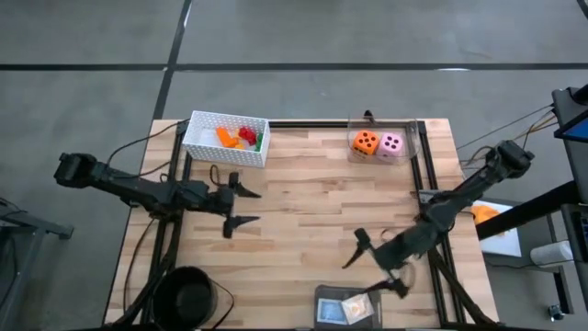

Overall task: Pick & Place Toys
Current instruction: Return to Home Position

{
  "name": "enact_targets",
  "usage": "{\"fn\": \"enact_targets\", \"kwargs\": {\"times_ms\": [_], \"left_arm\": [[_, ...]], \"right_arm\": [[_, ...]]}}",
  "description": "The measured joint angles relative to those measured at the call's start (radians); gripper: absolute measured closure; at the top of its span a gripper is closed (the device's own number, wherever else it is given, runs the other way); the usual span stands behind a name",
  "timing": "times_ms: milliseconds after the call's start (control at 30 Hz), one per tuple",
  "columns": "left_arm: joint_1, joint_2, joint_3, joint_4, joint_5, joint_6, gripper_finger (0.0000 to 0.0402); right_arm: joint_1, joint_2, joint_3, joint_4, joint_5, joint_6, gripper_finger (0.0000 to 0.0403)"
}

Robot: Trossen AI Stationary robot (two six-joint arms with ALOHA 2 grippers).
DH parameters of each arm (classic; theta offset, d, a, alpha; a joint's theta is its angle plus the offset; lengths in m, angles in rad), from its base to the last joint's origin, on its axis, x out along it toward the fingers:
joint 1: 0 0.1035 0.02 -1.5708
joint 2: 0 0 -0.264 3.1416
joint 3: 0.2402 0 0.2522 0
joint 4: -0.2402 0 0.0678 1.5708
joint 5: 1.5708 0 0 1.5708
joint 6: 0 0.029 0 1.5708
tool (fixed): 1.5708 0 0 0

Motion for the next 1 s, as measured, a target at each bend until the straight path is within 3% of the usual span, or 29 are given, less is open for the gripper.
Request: {"fn": "enact_targets", "kwargs": {"times_ms": [100,200,600,1000], "left_arm": [[0.002,-0.1,0.0,-0.054,0.078,0.013,0.0087],[0.002,-0.196,0.0,-0.142,0.093,0.012,0.0087],[0.02,-0.543,-0.186,-0.151,0.112,-0.011,0.0087],[0.129,-0.723,-0.245,-0.21,0.229,-0.053,0.0087]], "right_arm": [[-0.032,-0.083,-0.067,0.122,-0.122,-0.093,0.0064],[-0.071,-0.172,-0.148,0.15,-0.195,-0.124,0.0064],[-0.176,-0.597,-0.411,0.14,-0.206,-0.138,0.0064],[-0.271,-0.859,-0.535,0.033,-0.207,-0.195,0.0064]]}}
